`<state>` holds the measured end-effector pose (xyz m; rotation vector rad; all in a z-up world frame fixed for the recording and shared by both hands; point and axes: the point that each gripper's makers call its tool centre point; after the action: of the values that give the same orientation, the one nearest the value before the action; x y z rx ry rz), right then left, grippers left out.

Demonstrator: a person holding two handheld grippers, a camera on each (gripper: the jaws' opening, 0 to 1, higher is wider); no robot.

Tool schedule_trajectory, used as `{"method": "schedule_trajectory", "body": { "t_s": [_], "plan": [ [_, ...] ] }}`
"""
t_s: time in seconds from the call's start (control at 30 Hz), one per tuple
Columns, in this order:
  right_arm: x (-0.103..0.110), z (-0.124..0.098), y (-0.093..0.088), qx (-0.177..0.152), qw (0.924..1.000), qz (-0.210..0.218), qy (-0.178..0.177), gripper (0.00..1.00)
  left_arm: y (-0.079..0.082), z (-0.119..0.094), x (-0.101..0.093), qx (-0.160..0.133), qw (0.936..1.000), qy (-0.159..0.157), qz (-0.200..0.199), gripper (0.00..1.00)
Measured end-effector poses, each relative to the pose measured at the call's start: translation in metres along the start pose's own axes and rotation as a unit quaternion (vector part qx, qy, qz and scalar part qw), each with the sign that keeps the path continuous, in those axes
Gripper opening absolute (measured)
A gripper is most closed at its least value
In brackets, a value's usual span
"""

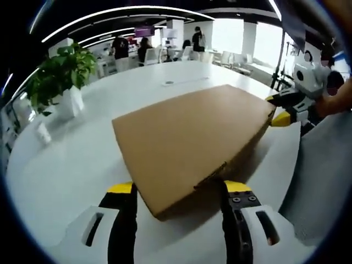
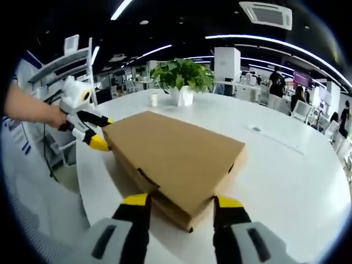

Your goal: Operate the shoe box by opening the lid, removing the specified soft item, and placing it in the target area until the item is outside and the box remains undamaged.

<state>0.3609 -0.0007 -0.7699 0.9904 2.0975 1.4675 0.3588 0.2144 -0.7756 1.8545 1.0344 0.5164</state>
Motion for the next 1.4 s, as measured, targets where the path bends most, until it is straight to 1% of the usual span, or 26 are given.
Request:
{"method": "schedule_trajectory", "body": {
  "t_s": [0.03,0.1,0.17,0.4,0.53,0.77,0.83,0.93,1.03,1.3,1.4],
  "plan": [
    [0.000,-0.001,0.002,0.000,1.0000,0.000,0.002,0.44,0.003,-0.002,0.001,-0.001,1.0000,-0.001,-0.003,0.64],
    [0.002,-0.004,0.006,0.000,0.9999,-0.009,0.011,0.44,0.005,-0.004,0.000,0.000,1.0000,-0.004,0.001,0.64],
    [0.003,-0.007,0.010,-0.001,0.9998,-0.009,0.017,0.45,0.007,-0.006,-0.001,0.001,0.9999,-0.008,0.009,0.64],
    [0.007,-0.009,0.020,-0.007,0.9996,-0.004,0.025,0.49,0.016,-0.010,-0.002,-0.003,0.9999,-0.011,0.009,0.66],
    [0.008,-0.010,0.028,-0.013,0.9995,-0.008,0.028,0.49,0.022,-0.011,-0.002,-0.008,0.9999,-0.009,0.009,0.69],
    [0.008,-0.010,0.042,-0.021,0.9990,-0.025,0.030,0.50,0.039,-0.014,0.002,-0.024,0.9996,-0.004,0.013,0.71],
    [0.008,-0.010,0.046,-0.019,0.9985,-0.042,0.028,0.50,0.044,-0.014,0.003,-0.027,0.9995,-0.004,0.014,0.71],
    [0.009,-0.010,0.052,-0.021,0.9983,-0.048,0.027,0.53,0.050,-0.016,0.003,-0.028,0.9994,-0.006,0.022,0.70],
    [0.007,-0.009,0.059,-0.028,0.9982,-0.047,0.023,0.54,0.057,-0.017,0.004,-0.034,0.9991,-0.005,0.025,0.71],
    [0.000,-0.008,0.069,-0.032,0.9974,-0.061,0.022,0.51,0.068,-0.016,0.008,-0.042,0.9985,-0.002,0.035,0.70],
    [-0.001,-0.007,0.072,-0.034,0.9972,-0.064,0.021,0.51,0.071,-0.016,0.011,-0.044,0.9984,0.000,0.036,0.67]
  ]
}}
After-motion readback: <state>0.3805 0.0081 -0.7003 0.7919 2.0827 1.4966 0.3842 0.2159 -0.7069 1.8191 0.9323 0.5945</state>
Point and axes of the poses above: the point that each gripper's makers call its tool centre point, and the gripper's own axes: z roughly forward along the fingers, x roughly to its left, y roughly out of its top, and after that the axes turned 12 degrees about -x, right-handed
